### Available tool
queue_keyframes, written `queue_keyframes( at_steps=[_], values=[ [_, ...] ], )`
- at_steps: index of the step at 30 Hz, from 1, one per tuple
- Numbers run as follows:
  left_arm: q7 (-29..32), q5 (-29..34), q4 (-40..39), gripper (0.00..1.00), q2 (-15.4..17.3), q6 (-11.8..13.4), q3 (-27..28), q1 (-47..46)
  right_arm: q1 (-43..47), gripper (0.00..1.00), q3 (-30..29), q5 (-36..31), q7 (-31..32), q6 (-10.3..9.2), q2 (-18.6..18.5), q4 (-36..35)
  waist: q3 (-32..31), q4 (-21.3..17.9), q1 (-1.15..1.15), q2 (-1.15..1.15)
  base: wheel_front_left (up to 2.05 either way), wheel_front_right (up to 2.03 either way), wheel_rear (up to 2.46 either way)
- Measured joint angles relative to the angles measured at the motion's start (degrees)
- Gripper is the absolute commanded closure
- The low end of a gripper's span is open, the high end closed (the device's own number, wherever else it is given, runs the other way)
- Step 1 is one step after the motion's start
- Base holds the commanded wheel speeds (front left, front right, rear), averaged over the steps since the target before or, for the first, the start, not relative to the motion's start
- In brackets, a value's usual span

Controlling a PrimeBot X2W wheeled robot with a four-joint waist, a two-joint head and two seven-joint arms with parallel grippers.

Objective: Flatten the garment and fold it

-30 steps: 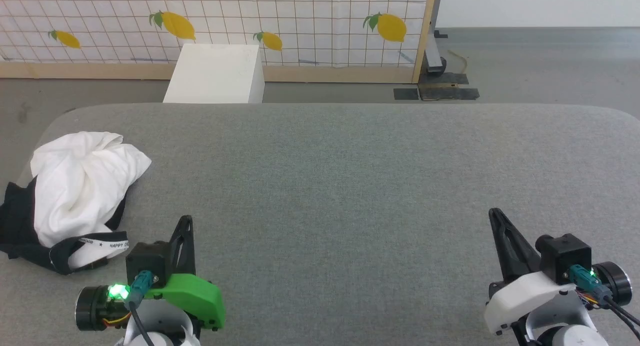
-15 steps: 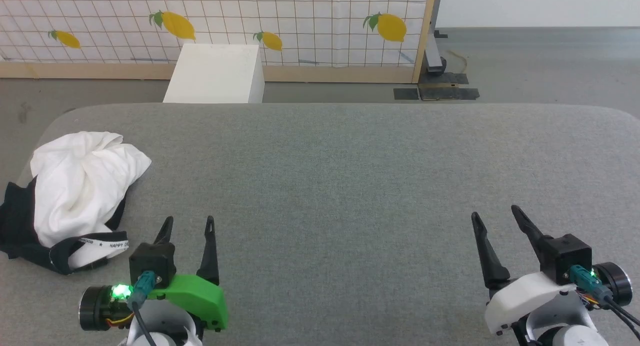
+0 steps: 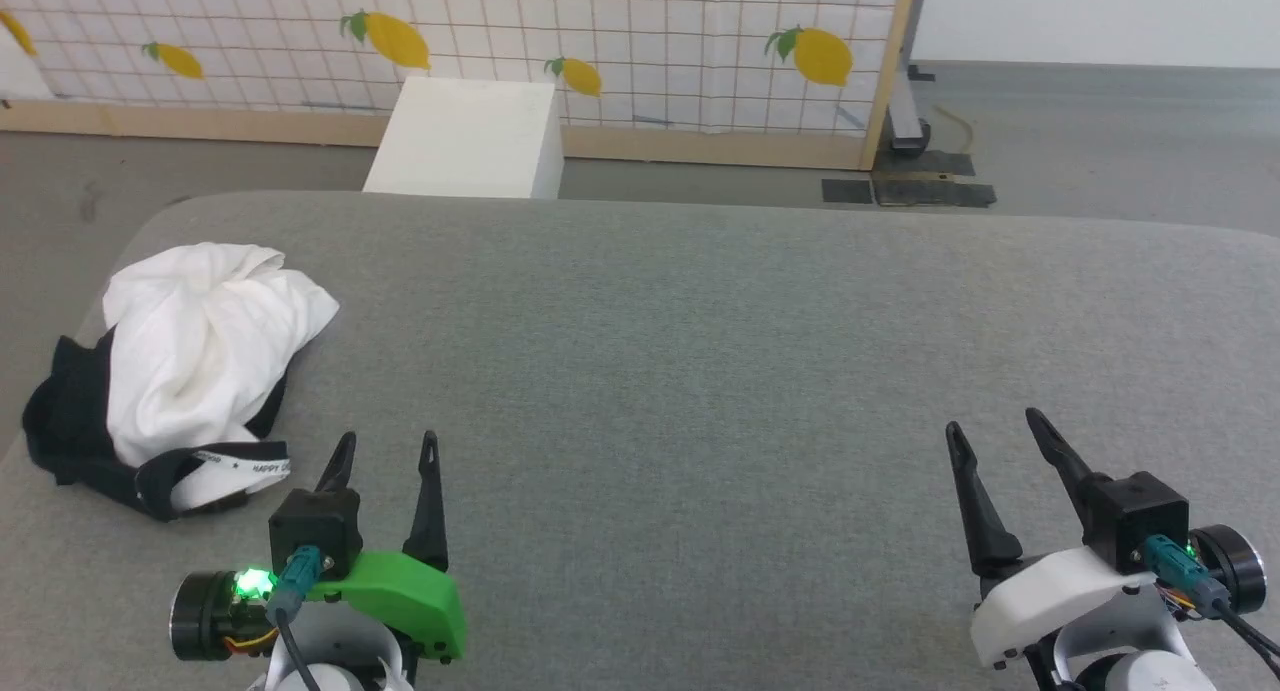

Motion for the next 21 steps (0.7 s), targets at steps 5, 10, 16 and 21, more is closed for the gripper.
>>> queue_keyframes(
  at_steps=[5, 10, 16, 21],
  values=[
    [-0.5, -0.2, 0.2, 0.00, 0.1, 0.2, -0.4, 0.0, 0.0, 0.00, 0.1, 0.0, -0.6, 0.00, 0.0, 0.3, 0.0, 2.0, 0.00, 0.00, 0.00, 0.00, 0.00],
    [-1.1, -0.4, 0.5, 0.00, 0.2, 0.7, -0.6, -0.1, 0.0, 0.00, 0.2, 0.0, -1.2, 0.00, 0.0, 0.6, -0.1, 4.2, 0.00, 0.00, 0.00, 0.00, 0.00],
    [-1.7, -0.5, 0.8, 0.00, 0.5, 1.2, -0.8, -0.1, -0.3, 0.00, 0.3, 0.0, -1.7, 0.00, 0.0, 1.1, -0.1, 7.1, 0.00, 0.00, 0.00, 0.00, 0.00],
    [-2.4, -0.9, 1.0, 0.00, 0.6, 1.7, -1.0, -0.1, -0.8, 0.00, 0.4, 0.0, -2.2, 0.00, 0.0, 1.5, -0.1, 9.6, 0.00, 0.00, -0.12, -0.12, -0.12]
  ],
)
